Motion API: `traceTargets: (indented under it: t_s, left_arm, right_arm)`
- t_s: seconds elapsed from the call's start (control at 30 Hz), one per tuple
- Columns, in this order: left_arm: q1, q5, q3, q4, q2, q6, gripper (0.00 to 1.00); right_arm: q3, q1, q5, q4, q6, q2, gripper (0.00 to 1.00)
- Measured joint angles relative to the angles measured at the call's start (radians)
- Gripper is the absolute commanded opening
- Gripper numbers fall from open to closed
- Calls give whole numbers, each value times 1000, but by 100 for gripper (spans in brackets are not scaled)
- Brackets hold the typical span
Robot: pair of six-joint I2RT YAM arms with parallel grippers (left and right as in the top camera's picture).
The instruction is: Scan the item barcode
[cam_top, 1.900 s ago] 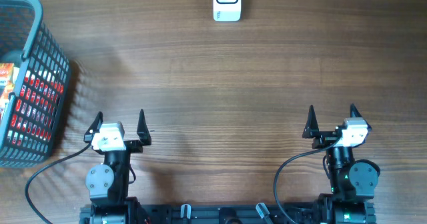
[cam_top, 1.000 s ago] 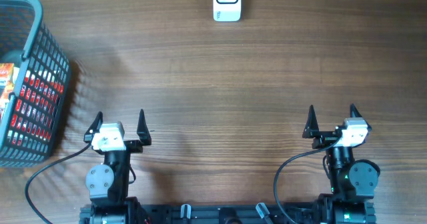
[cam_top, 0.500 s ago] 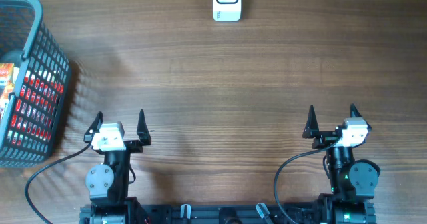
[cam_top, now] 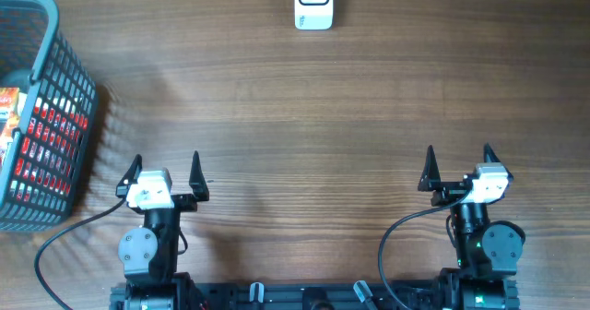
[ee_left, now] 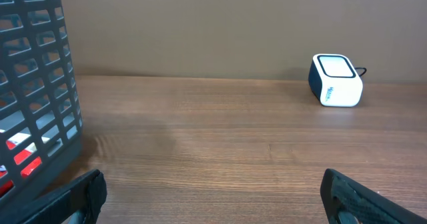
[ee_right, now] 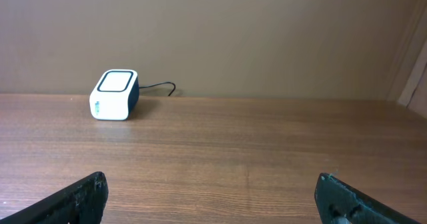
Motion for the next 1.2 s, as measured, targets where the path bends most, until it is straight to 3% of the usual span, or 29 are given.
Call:
traceTargets:
  t_s: [1.03, 1.2]
  left_arm:
    - [0, 0, 0, 0, 0, 0, 100]
    - [0, 187, 0, 30, 0, -92, 100]
  right_arm:
    - [0, 0, 0, 0, 0, 0, 100]
    - [0, 0, 0, 0, 0, 0, 100]
